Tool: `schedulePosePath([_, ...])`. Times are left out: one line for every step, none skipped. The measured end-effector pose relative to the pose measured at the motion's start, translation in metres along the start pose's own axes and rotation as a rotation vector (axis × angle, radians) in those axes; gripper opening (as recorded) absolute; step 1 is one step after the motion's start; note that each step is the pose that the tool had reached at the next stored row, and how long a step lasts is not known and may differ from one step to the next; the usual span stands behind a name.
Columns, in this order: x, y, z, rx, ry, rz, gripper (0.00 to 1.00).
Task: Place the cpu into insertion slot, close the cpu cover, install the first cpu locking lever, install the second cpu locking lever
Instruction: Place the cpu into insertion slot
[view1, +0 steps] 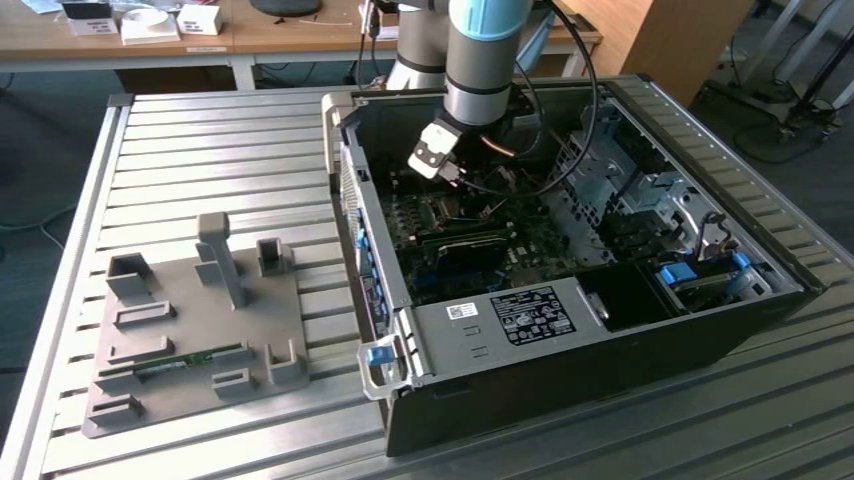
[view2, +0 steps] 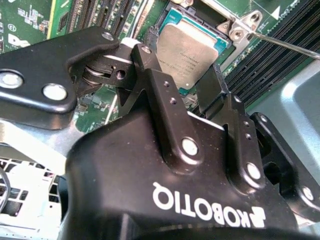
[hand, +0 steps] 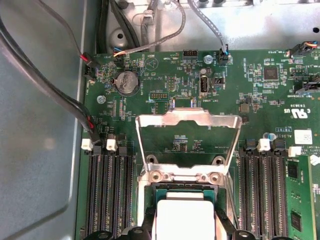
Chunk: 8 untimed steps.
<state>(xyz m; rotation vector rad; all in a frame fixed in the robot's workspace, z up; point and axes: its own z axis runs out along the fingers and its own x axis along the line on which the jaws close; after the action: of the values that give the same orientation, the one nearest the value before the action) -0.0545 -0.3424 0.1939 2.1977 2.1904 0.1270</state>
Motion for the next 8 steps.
schedulePosePath([0.0000, 0.0000, 0.0000, -0.0001, -0.0002, 0.002, 0.54])
schedulePosePath([0.0000, 0.0000, 0.0000, -0.0001, -0.0002, 0.003, 0.54])
schedulePosePath([0.0000, 0.0000, 0.0001, -0.0001, -0.0002, 0.003, 0.54])
schedulePosePath([0.0000, 0.0000, 0.0001, -0.0002, -0.0002, 0.003, 0.54])
schedulePosePath([0.0000, 0.0001, 0.0002, -0.0002, -0.0002, 0.003, 0.54])
schedulePosePath([0.0000, 0.0002, 0.0003, -0.0002, -0.0002, 0.004, 0.54])
schedulePosePath([0.0000, 0.0004, 0.0004, -0.0002, -0.0002, 0.004, 0.54])
schedulePosePath([0.0000, 0.0005, 0.0005, -0.0002, -0.0003, 0.004, 0.54])
